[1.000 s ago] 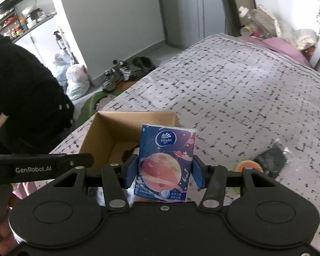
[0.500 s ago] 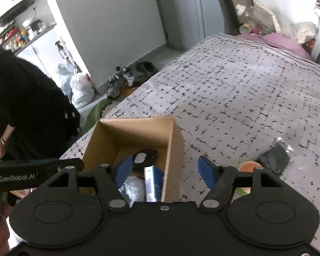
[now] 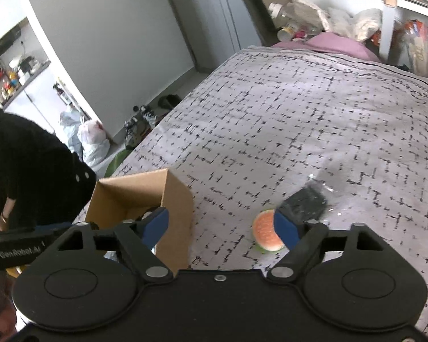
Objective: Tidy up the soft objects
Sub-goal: 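Grasp the burger toy with the left gripper while the right gripper approaches the bagged black item, then close the right gripper on the black item in the plastic bag, then carry the burger toy and bagged item over the box with both grippers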
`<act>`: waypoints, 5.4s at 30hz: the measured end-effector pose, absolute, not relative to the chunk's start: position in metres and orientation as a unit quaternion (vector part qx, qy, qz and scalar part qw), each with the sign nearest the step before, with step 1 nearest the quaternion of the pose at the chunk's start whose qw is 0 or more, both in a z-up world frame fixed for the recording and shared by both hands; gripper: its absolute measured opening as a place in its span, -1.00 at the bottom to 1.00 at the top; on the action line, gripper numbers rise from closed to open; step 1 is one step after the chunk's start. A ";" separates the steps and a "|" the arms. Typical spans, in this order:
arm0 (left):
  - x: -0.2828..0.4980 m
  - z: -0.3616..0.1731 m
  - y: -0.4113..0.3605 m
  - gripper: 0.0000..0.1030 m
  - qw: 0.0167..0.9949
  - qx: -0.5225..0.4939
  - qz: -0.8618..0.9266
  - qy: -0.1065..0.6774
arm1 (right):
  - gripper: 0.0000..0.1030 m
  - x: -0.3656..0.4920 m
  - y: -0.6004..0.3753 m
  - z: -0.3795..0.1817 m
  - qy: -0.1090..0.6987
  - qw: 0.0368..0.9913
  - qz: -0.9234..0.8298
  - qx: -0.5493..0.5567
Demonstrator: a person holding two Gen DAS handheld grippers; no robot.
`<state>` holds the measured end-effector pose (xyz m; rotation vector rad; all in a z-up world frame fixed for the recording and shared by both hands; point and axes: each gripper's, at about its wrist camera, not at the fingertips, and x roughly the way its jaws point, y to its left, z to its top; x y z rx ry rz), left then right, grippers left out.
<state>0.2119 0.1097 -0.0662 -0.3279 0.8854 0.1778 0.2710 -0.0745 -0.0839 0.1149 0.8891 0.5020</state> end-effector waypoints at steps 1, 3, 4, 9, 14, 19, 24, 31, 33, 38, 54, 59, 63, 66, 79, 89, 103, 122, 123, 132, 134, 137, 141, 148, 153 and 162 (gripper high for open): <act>0.213 -0.066 0.106 0.05 0.886 -0.157 0.085 0.427 | 0.71 0.273 -0.081 -0.082 0.424 0.872 0.239 0.061; 0.218 -0.065 0.097 0.05 0.886 -0.156 0.084 0.430 | 0.72 0.276 -0.093 -0.081 0.422 0.872 0.237 0.073; 0.220 -0.065 0.093 0.05 0.885 -0.155 0.083 0.430 | 0.72 0.278 -0.099 -0.081 0.421 0.872 0.235 0.078; 0.231 -0.065 0.071 0.42 0.883 -0.154 0.081 0.435 | 0.72 0.289 -0.130 -0.090 0.428 0.872 0.215 0.101; 0.242 -0.065 0.050 0.47 0.884 -0.144 0.075 0.439 | 0.72 0.295 -0.155 -0.099 0.439 0.866 0.199 0.133; 0.250 -0.070 0.033 0.47 0.882 -0.146 0.071 0.442 | 0.72 0.302 -0.170 -0.101 0.437 0.862 0.197 0.163; 0.259 -0.077 0.016 0.47 0.881 -0.147 0.065 0.445 | 0.72 0.311 -0.183 -0.113 0.451 0.851 0.186 0.195; 0.275 -0.094 -0.002 0.47 0.874 -0.153 0.061 0.458 | 0.72 0.320 -0.191 -0.129 0.467 0.839 0.178 0.215; 0.279 -0.100 -0.005 0.47 0.871 -0.156 0.063 0.462 | 0.72 0.323 -0.192 -0.135 0.472 0.835 0.178 0.221; 0.293 -0.117 -0.015 0.47 0.864 -0.166 0.063 0.471 | 0.72 0.331 -0.191 -0.147 0.484 0.827 0.176 0.226; 0.329 -0.172 -0.022 0.47 0.845 -0.193 0.083 0.491 | 0.69 0.358 -0.177 -0.200 0.530 0.794 0.161 0.251; 0.335 -0.181 -0.022 0.46 0.840 -0.201 0.080 0.497 | 0.66 0.364 -0.171 -0.211 0.532 0.789 0.161 0.261; 0.340 -0.187 -0.022 0.40 0.837 -0.209 0.072 0.501 | 0.59 0.367 -0.170 -0.218 0.526 0.790 0.160 0.271; 0.341 -0.192 -0.022 0.33 0.835 -0.218 0.062 0.502 | 0.56 0.368 -0.167 -0.219 0.519 0.797 0.158 0.266; 0.338 -0.189 -0.022 -0.17 0.833 -0.233 0.032 0.501 | -0.51 0.368 -0.168 -0.216 0.497 0.808 0.160 0.273; 0.323 -0.156 -0.015 -0.17 0.849 -0.229 0.043 0.474 | -0.57 0.356 -0.178 -0.192 0.474 0.819 0.166 0.276; 0.300 -0.116 -0.007 -0.17 0.866 -0.218 0.045 0.447 | -0.57 0.326 -0.170 -0.154 0.436 0.858 0.165 0.214; 0.272 -0.079 0.037 -0.16 0.880 -0.207 0.054 0.424 | -0.57 0.286 -0.121 -0.113 0.398 0.885 0.202 0.134; 0.270 -0.078 0.041 -0.16 0.880 -0.207 0.055 0.423 | -0.61 0.285 -0.118 -0.111 0.394 0.886 0.206 0.130; 0.259 -0.075 0.079 -0.17 0.880 -0.213 0.068 0.418 | -1.00 0.279 -0.084 -0.100 0.373 0.891 0.245 0.086; 0.256 -0.075 0.087 -0.17 0.880 -0.216 0.072 0.417 | -1.00 0.281 -0.083 -0.106 0.387 0.885 0.242 0.093; 0.255 -0.076 0.097 -0.17 0.880 -0.217 0.075 0.417 | -0.95 0.290 -0.089 -0.120 0.423 0.867 0.233 0.121; 0.253 -0.077 0.108 -0.16 0.879 -0.217 0.080 0.416 | -0.62 0.298 -0.096 -0.139 0.466 0.847 0.211 0.146; 0.247 -0.085 0.130 -0.16 0.874 -0.224 0.098 0.421 | 0.10 0.301 -0.092 -0.157 0.492 0.835 0.189 0.156; 0.244 -0.091 0.148 -0.16 0.870 -0.228 0.111 0.423 | 0.39 0.315 -0.098 -0.166 0.493 0.846 0.141 0.145; 0.250 -0.105 0.166 -0.16 0.862 -0.232 0.121 0.433 | 0.51 0.329 -0.091 -0.193 0.504 0.849 0.108 0.116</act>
